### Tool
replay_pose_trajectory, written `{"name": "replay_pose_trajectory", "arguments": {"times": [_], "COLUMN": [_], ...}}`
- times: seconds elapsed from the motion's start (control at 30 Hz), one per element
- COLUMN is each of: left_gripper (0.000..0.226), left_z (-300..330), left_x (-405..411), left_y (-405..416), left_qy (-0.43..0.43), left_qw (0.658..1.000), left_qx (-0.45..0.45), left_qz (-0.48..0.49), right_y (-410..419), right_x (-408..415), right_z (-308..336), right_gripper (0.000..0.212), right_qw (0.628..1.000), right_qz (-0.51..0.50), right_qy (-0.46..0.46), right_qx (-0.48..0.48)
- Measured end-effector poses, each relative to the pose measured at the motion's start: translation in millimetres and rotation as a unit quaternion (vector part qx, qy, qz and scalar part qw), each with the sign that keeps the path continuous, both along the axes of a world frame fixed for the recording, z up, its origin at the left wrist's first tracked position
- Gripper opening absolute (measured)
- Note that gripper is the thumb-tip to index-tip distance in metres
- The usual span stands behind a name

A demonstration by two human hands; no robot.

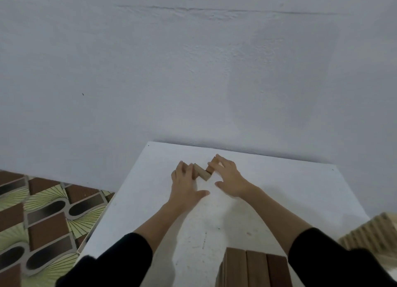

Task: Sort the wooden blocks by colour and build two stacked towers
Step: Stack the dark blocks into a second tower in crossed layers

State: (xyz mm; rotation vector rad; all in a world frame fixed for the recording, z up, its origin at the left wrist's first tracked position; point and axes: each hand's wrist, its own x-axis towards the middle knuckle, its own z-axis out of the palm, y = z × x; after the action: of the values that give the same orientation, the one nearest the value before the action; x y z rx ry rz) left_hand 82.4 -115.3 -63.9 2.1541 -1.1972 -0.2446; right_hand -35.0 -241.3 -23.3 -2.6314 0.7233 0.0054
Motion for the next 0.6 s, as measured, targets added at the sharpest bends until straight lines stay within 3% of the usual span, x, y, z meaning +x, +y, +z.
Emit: {"name": "replay_pose_trajectory", "arguments": {"times": [0.2,0.43,0.6], "left_gripper": [0.049,0.044,0.062], "left_z": [-9.1,-3.9,-4.0], "left_x": [-2.0,-0.3,-3.3], "left_y": [-10.1,-8.6,-12.1], "left_qy": [-0.042,0.086,0.139], "left_qw": [0.995,0.990,0.983], "left_qx": [-0.084,-0.094,-0.077], "left_qz": [-0.044,-0.055,-0.087], "right_y": [-8.2,-0.6,5.1], "right_x": [13.8,5.6,-4.4], "right_z": [-25.4,-20.5,-25.4], "right_gripper": [0.059,0.052,0.045], "right_qw": [0.998,0.987,0.976], "right_qz": [0.037,0.050,0.043], "right_qy": [0.031,-0.155,-0.210], "right_qx": [-0.042,0.010,0.027]}}
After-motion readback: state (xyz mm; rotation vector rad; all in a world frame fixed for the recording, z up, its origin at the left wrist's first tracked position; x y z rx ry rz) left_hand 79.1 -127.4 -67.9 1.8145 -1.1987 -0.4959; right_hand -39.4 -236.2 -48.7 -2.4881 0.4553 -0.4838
